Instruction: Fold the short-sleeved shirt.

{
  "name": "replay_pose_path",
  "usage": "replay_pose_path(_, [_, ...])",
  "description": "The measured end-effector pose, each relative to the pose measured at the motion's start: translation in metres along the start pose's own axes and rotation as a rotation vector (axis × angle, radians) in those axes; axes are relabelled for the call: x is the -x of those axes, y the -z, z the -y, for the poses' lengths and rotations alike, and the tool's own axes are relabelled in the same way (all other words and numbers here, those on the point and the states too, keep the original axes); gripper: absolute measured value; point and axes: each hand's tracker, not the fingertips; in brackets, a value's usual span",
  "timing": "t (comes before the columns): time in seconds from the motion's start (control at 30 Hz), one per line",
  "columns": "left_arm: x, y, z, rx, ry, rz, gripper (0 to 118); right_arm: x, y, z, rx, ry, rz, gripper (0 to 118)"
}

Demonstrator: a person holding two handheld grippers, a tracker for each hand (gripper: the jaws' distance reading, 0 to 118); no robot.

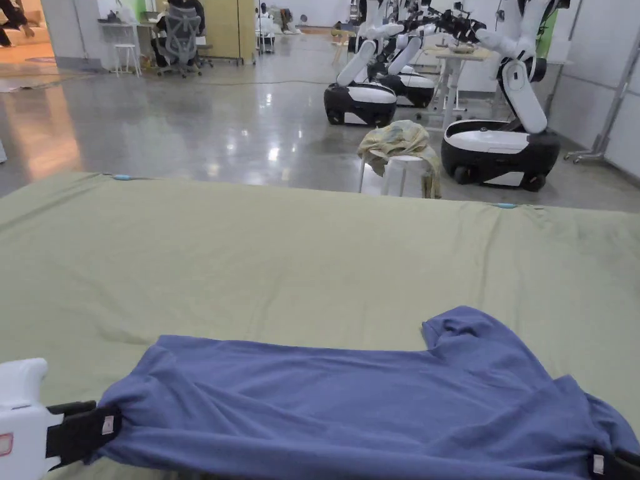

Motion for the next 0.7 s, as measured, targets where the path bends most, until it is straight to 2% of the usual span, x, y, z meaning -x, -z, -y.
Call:
replay_pose_path(0.07, [-0.002,-0.022,0.030,0.013,0.010,-0.002,6,-0.001,-0.018,0.022,0.010,0.007,0.008,15])
replay_pose_path(0.13, [-0.005,-0.035,0.052,0.032,0.023,-0.005,6,0.000,-0.030,0.040,0.057,-0.022,0.052,15])
replay_pose_path(0.3, [0.005,-0.038,0.079,0.047,-0.028,-0.003,7,-0.003,-0.032,0.070,0.082,-0.034,0.047,15])
replay_pose_path(0.33, [0.006,-0.037,0.079,0.032,-0.039,-0.027,16,-0.007,-0.026,0.071,0.104,-0.049,0.059,18])
replay_pose_path(0.4, [0.005,-0.040,0.075,-0.012,0.015,-0.110,45,-0.010,-0.023,0.073,0.135,-0.053,0.102,35])
replay_pose_path(0.43, [0.001,-0.044,0.073,-0.043,0.059,-0.131,48,-0.013,-0.026,0.073,0.124,-0.048,0.092,37])
replay_pose_path(0.47, [-0.003,-0.050,0.070,-0.085,0.106,-0.152,49,-0.016,-0.029,0.070,0.111,-0.009,0.057,40])
replay_pose_path(0.53, [-0.020,-0.066,0.066,-0.173,0.169,-0.149,49,-0.018,-0.040,0.065,0.063,0.026,0.024,61])
replay_pose_path(0.57, [-0.029,-0.076,0.064,-0.229,0.189,-0.135,49,-0.017,-0.048,0.062,0.023,0.032,0.012,64])
replay_pose_path(0.6, [-0.038,-0.086,0.061,-0.274,0.217,-0.113,49,-0.015,-0.057,0.058,-0.014,0.024,-0.002,65])
replay_pose_path(0.7, [-0.072,-0.112,0.056,-0.395,0.307,-0.093,51,0.006,-0.085,0.050,-0.183,-0.087,-0.010,76])
